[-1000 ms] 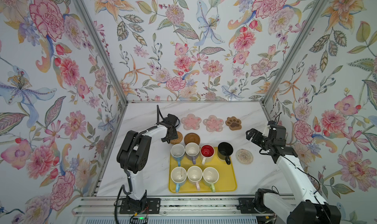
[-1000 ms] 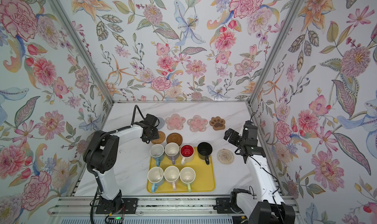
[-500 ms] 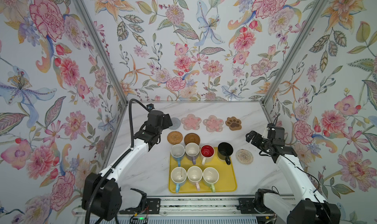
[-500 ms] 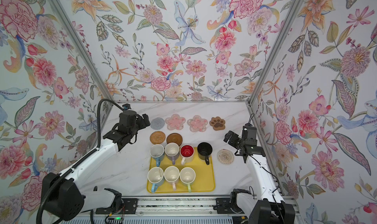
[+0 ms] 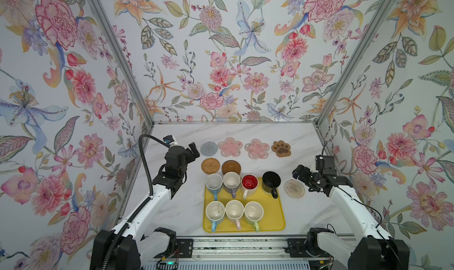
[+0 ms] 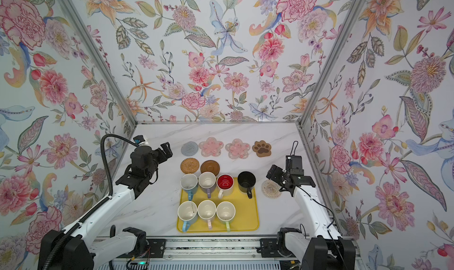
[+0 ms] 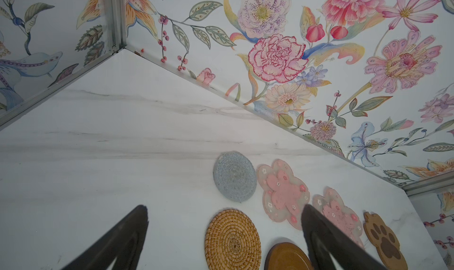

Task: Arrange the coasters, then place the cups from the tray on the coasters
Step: 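Lower the right gripper over the embroidered zigzag coaster while the left gripper holds still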

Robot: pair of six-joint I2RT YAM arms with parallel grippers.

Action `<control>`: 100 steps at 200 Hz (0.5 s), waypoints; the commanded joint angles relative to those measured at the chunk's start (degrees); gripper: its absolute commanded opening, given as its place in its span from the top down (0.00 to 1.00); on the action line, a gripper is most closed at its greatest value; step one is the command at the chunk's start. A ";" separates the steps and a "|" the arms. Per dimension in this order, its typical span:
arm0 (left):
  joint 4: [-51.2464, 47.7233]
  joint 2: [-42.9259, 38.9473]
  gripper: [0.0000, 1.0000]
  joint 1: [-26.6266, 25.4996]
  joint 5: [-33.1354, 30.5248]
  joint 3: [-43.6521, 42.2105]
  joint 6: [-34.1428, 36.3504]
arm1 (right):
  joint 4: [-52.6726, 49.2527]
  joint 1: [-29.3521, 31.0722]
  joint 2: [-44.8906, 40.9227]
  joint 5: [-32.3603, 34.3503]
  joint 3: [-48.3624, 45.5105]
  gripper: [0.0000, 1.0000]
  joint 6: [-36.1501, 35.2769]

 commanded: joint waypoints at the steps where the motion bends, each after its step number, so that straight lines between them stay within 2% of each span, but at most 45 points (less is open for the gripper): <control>1: 1.20 -1.28 0.01 0.84 0.44 -0.46 -0.55 | -2.09 2.04 -0.10 1.99 -2.41 0.14 2.91; 13: 1.20 -1.44 0.01 1.02 0.57 -0.56 -0.55 | -1.81 2.79 0.12 2.75 -3.42 0.17 3.33; 44: 1.45 -1.74 0.01 1.39 0.95 -1.00 -1.07 | -0.09 2.89 2.52 3.97 -4.54 0.34 3.00; 100: 1.44 -3.09 0.01 1.65 0.79 -1.83 -1.93 | 3.07 3.18 6.62 4.52 -5.30 0.38 2.89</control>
